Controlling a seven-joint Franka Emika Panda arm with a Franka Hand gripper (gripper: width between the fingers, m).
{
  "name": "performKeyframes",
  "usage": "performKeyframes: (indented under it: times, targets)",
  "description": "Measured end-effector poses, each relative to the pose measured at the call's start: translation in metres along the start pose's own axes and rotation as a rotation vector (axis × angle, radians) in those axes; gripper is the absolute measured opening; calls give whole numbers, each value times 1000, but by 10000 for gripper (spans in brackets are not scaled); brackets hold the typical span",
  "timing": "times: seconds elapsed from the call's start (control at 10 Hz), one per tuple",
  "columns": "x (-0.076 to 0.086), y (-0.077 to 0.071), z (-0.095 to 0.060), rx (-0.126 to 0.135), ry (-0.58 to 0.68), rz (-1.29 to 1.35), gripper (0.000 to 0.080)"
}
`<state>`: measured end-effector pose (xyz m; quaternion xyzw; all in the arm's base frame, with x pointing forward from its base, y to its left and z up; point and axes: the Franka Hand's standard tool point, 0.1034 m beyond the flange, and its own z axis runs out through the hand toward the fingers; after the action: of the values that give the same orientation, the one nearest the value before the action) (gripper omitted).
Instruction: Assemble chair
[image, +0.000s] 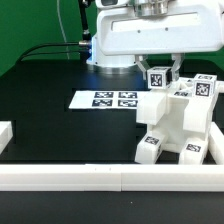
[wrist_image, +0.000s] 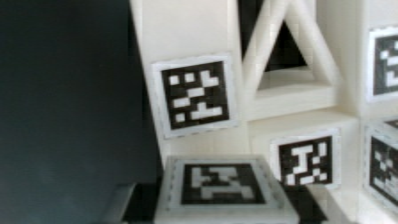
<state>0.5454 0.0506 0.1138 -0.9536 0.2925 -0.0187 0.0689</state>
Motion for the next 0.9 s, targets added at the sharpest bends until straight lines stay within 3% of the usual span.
performKeyframes:
  times: [0.9]
  targets:
    - [-2,-2,1,2,-4,579,271]
